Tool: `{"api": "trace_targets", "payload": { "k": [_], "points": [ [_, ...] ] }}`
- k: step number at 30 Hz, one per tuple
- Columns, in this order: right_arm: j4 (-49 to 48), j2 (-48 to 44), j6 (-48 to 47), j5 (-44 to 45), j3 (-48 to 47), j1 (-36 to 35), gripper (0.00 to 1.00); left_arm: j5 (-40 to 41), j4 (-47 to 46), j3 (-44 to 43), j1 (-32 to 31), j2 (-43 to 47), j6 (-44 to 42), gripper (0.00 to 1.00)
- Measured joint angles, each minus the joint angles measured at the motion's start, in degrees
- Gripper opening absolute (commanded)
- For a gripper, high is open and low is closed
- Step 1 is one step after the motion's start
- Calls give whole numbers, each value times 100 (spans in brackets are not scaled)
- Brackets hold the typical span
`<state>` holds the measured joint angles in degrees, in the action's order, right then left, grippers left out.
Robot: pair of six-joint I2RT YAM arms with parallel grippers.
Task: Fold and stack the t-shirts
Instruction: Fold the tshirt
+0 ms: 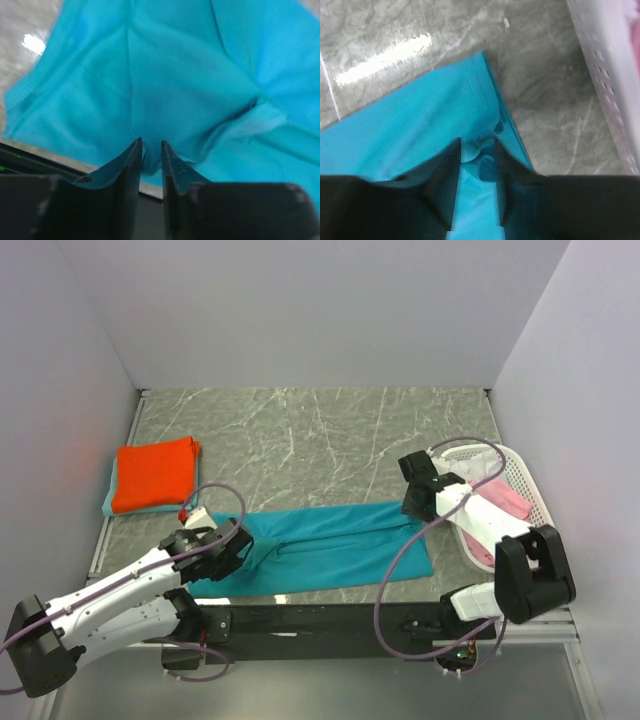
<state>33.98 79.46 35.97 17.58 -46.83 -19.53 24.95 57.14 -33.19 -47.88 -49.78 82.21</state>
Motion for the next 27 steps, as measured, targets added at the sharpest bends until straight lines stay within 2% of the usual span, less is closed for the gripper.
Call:
{"api": "trace_targets", "payload": {
  "k": [2,3,5,6,8,11,16,21,27],
  "points": [
    [2,-243,33,-20,114,-7,52,-142,-24,63,-107,142,-7,49],
    [13,-492,15,-55,184,-13,60,-236,-79,96,-173,269,13,63],
    [13,-855,7,-125,243,-22,66,-337,-157,109,-227,424,-61,78],
    [-20,-1062,2,-212,280,-22,68,-372,-243,109,-245,498,-94,89],
    [-63,-1445,-26,-411,358,-22,72,-407,-380,107,-254,544,-197,99],
    [-192,-2022,-114,-844,584,-28,76,-363,-505,35,-258,472,-249,99],
    [-203,-2590,-258,-1318,841,-57,77,-13,-728,-328,-258,-57,-264,100],
    [-238,-2811,-334,-1552,975,-59,77,297,-1202,-621,-256,-870,-361,99],
    [-223,-2822,-396,-1617,1088,-59,77,4,-2131,-708,-256,-1952,-761,99]
  ]
}}
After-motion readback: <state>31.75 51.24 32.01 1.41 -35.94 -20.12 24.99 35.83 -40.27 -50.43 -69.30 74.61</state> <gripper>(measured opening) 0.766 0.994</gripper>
